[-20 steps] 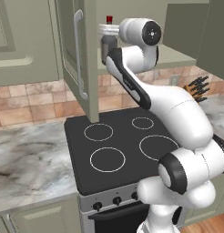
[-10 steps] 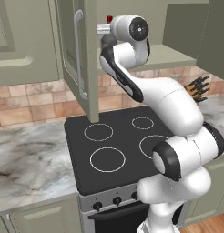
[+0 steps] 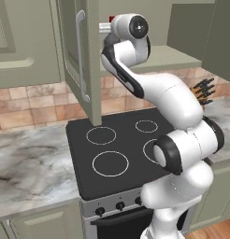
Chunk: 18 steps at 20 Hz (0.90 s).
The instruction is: There is a bowl on the dining counter. Grab a lemon wedge from the fridge and place it in the bowl. Then get the liquor bottle and glass cup from the cabinet and place them next to the bowl.
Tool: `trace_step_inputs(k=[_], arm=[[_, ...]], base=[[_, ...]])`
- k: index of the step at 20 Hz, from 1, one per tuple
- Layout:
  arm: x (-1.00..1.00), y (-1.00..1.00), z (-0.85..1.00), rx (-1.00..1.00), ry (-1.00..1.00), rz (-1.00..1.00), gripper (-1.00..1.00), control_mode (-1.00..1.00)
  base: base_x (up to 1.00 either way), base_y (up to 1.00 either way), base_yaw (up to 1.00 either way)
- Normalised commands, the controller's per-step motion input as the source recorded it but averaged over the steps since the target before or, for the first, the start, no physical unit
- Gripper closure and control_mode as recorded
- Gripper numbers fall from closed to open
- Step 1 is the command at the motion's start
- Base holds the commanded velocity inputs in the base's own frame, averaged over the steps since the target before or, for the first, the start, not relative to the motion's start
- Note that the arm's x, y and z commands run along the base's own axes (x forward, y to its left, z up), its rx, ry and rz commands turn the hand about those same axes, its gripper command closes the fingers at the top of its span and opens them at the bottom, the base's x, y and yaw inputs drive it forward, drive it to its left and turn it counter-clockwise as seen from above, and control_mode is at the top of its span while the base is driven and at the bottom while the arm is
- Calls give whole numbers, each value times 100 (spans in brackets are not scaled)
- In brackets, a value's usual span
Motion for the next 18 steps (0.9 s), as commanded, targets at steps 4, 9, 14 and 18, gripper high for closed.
trace_step_inputs(k=[4,9,14,18], arm=[[21,0,-5,0,4,0,100,-100],[10,0,-8,0,7,0,100,-100],[2,0,-2,0,4,0,100,-100],[0,0,0,0,0,0,100,-100]], base=[[0,0,0],[0,0,0],[0,0,0],[0,0,0]])
